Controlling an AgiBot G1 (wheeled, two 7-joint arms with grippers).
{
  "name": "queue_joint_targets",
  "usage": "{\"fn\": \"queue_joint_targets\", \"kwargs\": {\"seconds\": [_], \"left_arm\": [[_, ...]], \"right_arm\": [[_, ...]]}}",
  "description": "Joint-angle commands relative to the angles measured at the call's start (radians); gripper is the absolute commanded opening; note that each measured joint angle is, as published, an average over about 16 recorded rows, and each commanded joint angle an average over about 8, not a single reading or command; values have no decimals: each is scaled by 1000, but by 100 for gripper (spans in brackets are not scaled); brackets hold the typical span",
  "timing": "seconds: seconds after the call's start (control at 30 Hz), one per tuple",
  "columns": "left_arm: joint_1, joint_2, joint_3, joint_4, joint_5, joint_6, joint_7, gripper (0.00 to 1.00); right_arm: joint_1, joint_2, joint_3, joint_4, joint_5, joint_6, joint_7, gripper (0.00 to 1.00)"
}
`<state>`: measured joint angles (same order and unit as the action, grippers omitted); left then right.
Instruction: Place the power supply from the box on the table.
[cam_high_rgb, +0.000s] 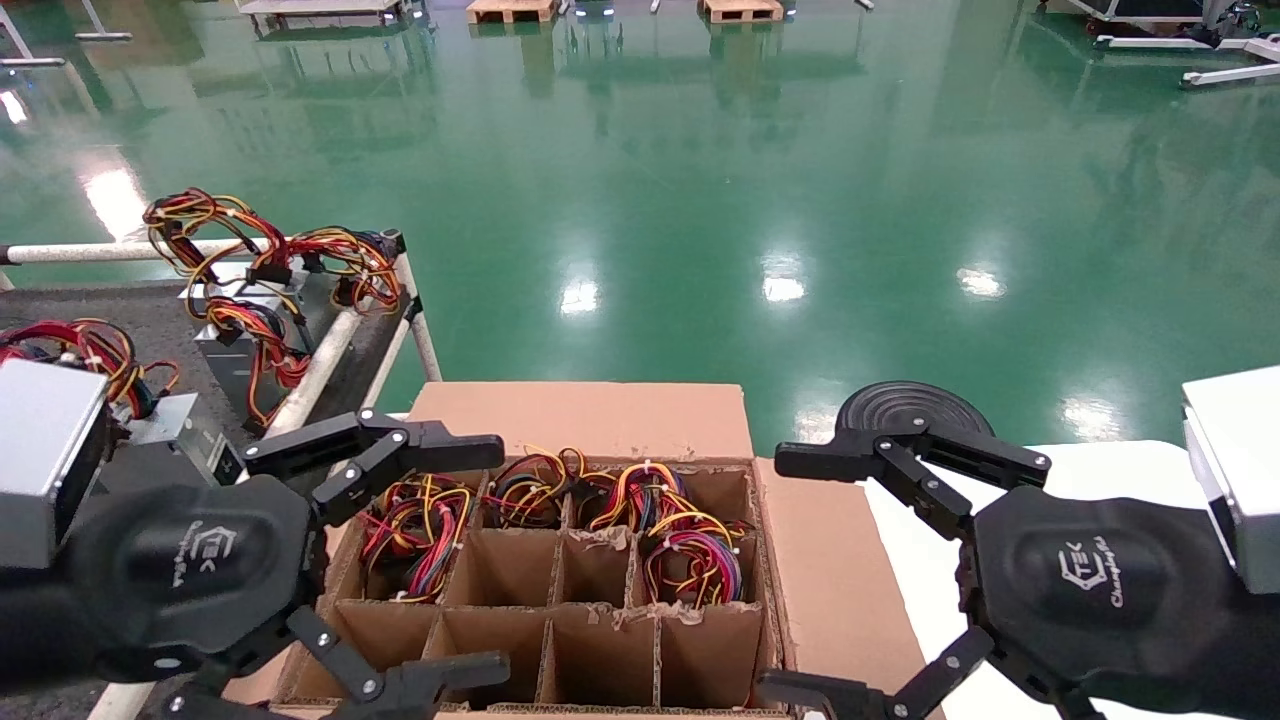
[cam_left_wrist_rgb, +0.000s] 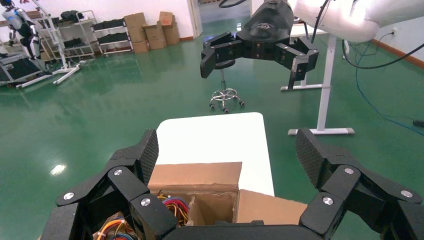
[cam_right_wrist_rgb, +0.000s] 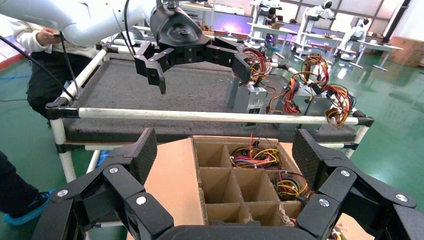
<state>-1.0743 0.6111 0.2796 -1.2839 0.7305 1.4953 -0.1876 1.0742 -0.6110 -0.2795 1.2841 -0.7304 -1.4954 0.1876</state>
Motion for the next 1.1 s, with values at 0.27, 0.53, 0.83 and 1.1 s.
{"fn": "queue_joint_targets", "kwargs": {"seconds": [0.27,0.53,0.83,1.1], "left_arm": [[0,0,0,0,0,0,0,100],[0,0,0,0,0,0,0,100],[0,0,0,0,0,0,0,100],[0,0,0,0,0,0,0,100]], "right_arm": [[0,0,0,0,0,0,0,100],[0,0,0,0,0,0,0,95],[0,0,0,0,0,0,0,0],[0,0,0,0,0,0,0,0]]}}
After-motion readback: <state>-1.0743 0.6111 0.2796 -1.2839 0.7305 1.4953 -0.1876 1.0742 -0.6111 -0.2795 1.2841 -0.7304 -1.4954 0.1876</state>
